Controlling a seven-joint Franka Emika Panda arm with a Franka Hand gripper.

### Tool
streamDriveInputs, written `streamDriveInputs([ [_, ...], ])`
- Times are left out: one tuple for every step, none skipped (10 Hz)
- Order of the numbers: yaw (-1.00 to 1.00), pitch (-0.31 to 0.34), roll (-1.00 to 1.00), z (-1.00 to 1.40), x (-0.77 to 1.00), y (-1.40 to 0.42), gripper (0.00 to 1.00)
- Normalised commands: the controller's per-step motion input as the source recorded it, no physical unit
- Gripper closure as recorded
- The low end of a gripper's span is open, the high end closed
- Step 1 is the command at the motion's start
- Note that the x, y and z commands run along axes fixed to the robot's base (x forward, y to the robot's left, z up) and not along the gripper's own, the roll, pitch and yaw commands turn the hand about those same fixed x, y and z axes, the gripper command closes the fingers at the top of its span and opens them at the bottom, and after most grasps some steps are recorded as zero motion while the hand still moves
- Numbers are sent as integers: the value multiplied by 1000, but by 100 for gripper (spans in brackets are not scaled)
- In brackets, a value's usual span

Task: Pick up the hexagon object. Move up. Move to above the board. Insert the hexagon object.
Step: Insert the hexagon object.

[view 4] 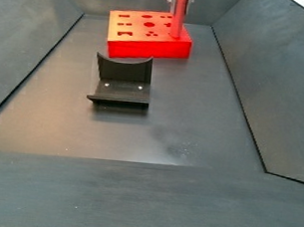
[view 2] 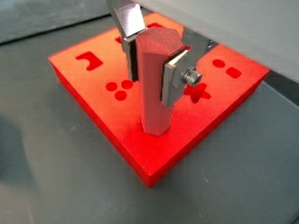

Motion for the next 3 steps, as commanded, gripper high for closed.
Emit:
streamDriveInputs([
  [9,-97,0,-323,0,0,100],
  [0,-169,-84,-77,0,34,100],
  [0,0,0,0,0,0,100],
])
